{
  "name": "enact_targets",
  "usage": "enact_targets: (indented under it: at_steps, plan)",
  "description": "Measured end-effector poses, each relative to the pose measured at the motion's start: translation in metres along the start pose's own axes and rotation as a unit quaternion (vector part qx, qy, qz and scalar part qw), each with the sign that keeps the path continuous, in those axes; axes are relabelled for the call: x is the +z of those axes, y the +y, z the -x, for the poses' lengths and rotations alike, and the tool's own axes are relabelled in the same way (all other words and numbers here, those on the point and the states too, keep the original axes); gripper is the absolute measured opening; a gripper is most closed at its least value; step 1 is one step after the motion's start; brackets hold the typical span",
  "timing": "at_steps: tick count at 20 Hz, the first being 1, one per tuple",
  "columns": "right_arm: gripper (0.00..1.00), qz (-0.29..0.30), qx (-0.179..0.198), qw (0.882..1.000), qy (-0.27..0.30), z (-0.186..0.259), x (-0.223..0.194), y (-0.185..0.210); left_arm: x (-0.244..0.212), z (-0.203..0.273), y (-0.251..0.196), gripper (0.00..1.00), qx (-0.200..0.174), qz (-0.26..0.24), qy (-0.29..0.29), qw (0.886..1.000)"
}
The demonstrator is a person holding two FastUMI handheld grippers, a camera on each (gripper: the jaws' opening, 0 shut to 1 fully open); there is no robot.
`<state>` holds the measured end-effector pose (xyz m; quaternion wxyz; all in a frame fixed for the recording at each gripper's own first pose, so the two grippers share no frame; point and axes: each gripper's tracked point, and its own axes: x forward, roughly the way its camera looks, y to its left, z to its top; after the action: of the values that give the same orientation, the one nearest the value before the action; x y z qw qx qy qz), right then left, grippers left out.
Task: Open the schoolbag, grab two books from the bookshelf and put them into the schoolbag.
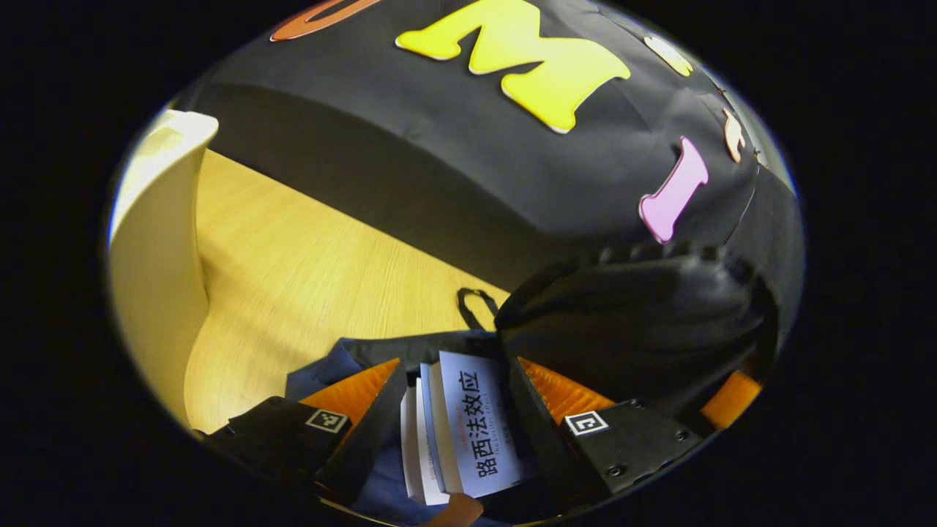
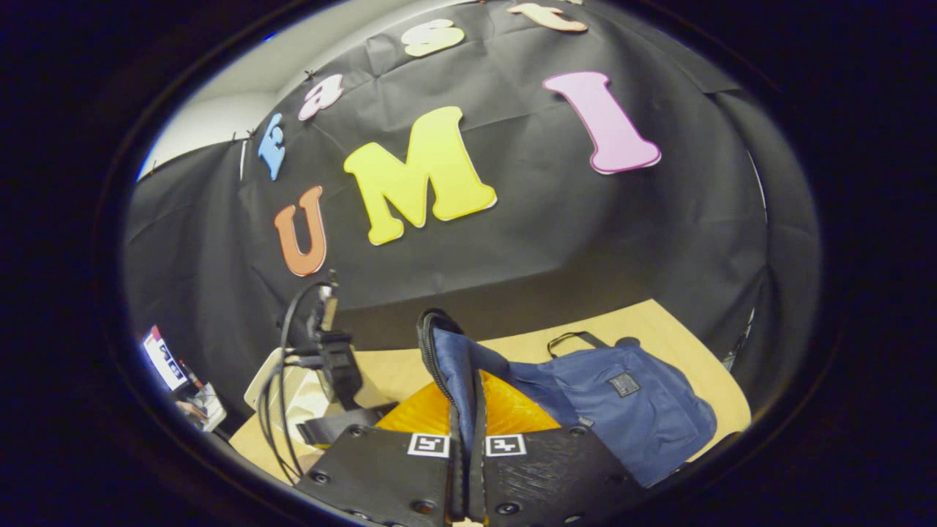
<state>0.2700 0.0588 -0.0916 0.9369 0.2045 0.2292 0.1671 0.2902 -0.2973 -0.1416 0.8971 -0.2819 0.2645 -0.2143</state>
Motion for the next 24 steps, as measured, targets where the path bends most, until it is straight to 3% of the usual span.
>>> enact_targets:
  at_steps: [8, 18, 24]
  plan:
    - [0.02, 0.002, -0.019, 1.000, 0.009, -0.005, -0.035, 0.020, 0.055, 0.116, 0.004, 0.92, 0.014, -0.062, -0.086, 0.994]
    - [0.05, 0.002, -0.043, 0.999, 0.014, -0.004, -0.053, 0.031, 0.078, 0.246, 0.034, 0.92, 0.059, -0.160, -0.147, 0.974]
    - [0.17, 0.006, -0.064, 0.997, 0.031, 0.005, -0.074, 0.031, 0.071, 0.319, 0.052, 0.91, 0.077, -0.178, -0.179, 0.964]
